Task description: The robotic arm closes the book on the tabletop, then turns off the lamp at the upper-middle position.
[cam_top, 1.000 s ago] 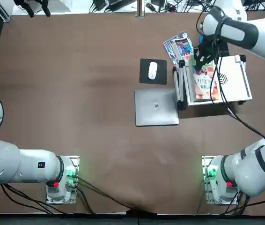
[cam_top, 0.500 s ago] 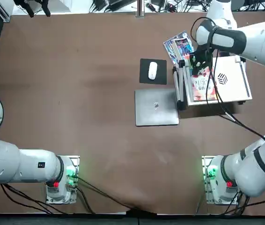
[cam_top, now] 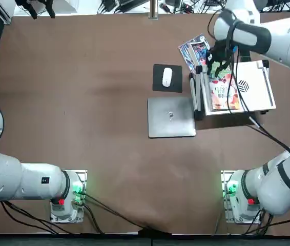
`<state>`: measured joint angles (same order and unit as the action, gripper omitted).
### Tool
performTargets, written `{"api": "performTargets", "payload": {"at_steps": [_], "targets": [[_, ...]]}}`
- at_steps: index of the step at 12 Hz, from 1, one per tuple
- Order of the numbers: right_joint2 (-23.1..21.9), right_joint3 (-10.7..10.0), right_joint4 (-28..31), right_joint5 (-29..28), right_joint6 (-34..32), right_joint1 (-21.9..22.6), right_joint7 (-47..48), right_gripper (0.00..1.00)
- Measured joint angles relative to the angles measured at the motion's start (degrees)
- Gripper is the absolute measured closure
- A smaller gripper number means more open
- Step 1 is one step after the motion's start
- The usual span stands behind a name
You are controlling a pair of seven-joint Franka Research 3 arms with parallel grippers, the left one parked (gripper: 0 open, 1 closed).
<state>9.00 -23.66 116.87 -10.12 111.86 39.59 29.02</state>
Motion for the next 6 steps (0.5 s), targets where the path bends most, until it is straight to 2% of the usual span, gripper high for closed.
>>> {"api": "performTargets", "payload": {"at_steps": [3,5,6], "targets": [[-1.0,-0.4,-5.5,0.0,-6.0,-0.1,0.7,0.23],[-1.7,-0.7,-7.8,0.1,-7.6,-0.5,1.1,0.01],[-1.9,-1.0,-8.6,0.1,-7.8,-0.8,1.1,0.0]]}}
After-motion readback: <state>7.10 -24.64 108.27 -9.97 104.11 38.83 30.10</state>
